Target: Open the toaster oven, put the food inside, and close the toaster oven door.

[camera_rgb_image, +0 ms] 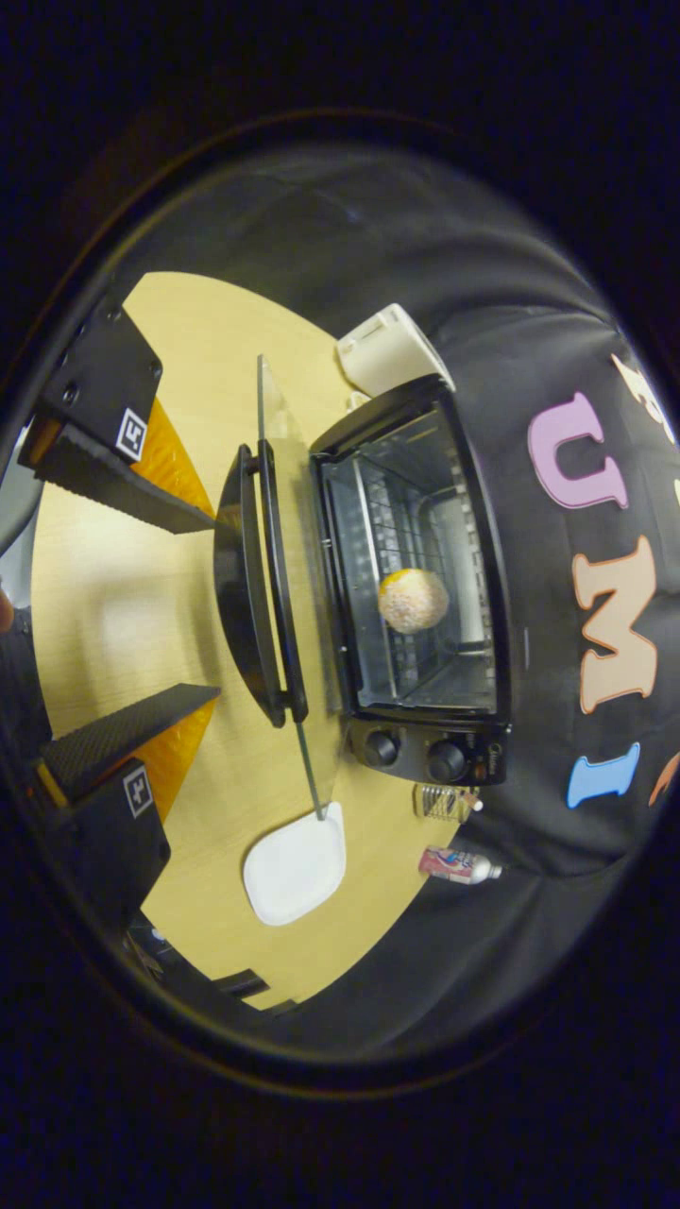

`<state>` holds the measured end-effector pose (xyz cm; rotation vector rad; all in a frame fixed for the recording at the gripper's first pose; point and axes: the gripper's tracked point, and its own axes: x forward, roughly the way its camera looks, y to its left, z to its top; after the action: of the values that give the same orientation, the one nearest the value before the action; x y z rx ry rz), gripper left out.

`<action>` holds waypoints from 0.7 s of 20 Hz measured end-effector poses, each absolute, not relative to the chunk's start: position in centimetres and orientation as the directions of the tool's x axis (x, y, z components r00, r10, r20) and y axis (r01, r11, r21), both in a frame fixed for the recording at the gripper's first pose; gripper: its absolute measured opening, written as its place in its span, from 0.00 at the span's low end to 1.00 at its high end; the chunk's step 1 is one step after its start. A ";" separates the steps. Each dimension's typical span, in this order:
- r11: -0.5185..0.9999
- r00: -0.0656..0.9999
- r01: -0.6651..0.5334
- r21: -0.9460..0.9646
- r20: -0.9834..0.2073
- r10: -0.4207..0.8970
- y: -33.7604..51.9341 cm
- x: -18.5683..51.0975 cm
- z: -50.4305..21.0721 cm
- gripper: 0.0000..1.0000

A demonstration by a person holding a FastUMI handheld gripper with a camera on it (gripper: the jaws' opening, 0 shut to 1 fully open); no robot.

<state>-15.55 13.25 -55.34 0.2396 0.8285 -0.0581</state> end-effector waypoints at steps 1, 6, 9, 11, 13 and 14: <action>0.968 0.693 0.150 0.201 -0.720 0.042 13.3 -14.7 -54.5 1.00; 0.965 0.758 0.144 0.221 -0.652 0.036 13.5 -9.7 -51.2 1.00; 0.957 0.789 0.143 0.251 -0.613 0.043 13.6 -6.8 -49.5 1.00; 0.956 0.813 0.146 0.254 -0.582 0.031 13.2 -5.4 -48.1 1.00; 0.958 0.827 0.144 0.248 -0.562 0.021 12.7 -4.7 -46.9 1.00; 0.960 0.833 0.141 0.242 -0.553 0.017 12.4 -4.5 -46.2 1.00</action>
<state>-4.50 12.35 -46.18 0.2800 0.5843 -0.0668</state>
